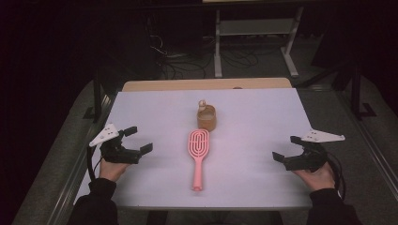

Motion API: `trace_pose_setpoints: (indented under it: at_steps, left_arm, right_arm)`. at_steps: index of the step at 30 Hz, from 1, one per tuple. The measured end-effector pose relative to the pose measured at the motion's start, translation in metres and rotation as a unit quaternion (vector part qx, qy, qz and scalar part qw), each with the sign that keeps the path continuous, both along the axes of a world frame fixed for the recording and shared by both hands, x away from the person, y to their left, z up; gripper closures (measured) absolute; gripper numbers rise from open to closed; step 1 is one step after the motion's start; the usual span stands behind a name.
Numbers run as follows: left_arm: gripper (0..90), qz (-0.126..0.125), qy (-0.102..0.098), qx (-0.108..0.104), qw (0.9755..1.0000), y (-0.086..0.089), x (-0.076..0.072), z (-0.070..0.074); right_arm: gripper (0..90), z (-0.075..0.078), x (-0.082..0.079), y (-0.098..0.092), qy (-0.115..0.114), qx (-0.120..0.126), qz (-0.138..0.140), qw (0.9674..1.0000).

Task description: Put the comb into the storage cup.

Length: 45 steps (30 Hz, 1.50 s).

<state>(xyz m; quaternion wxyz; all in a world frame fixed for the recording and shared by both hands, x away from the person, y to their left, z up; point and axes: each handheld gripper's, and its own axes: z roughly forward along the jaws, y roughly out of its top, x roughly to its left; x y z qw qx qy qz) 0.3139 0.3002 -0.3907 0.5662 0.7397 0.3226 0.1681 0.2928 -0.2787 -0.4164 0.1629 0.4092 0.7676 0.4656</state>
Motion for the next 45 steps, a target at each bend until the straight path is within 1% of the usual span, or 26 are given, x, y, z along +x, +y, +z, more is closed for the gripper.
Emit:
trace_pose_setpoints:
  at_steps: [10,16,18,19,21,30,36,42,45]
  left_arm:
    - [0.0,-0.02,0.003,0.008,0.9998,-0.013,-0.001,0.006]
    - [0.0,-0.035,0.005,0.012,0.9993,-0.023,-0.001,0.008]
    - [0.0,-0.037,0.005,0.012,0.9992,-0.025,-0.001,0.008]
    - [0.0,-0.042,0.007,0.015,0.999,-0.027,-0.002,0.009]
    - [0.0,-0.044,0.008,0.016,0.9989,-0.029,-0.002,0.009]
    - [0.0,-0.071,0.017,0.028,0.997,-0.044,-0.001,0.01]
    - [0.0,-0.081,0.022,0.029,0.996,-0.051,-0.001,0.009]
    - [0.0,-0.094,0.028,0.039,0.9944,-0.06,-0.001,0.007]
    - [0.0,-0.1,0.03,0.04,0.9938,-0.064,-0.001,0.006]
  right_arm:
    - [0.0,0.0,0.0,0.001,0.0,-0.002,0.002,1.0]
    - [0.0,-0.001,0.0,0.001,0.002,-0.002,0.003,1.0]
    - [0.0,-0.001,0.0,0.001,0.002,-0.002,0.003,1.0]
    - [0.0,-0.001,0.0,0.001,0.002,-0.002,0.003,1.0]
    - [0.0,-0.001,0.0,0.001,0.003,-0.002,0.003,1.0]
    - [0.0,-0.001,0.001,0.002,0.003,-0.004,0.004,1.0]
    - [0.0,-0.001,0.001,0.002,0.003,-0.005,0.003,1.0]
    - [0.0,-0.001,0.001,0.002,0.003,-0.005,0.004,1.0]
    - [0.0,-0.001,0.001,0.002,0.003,-0.005,0.004,1.0]
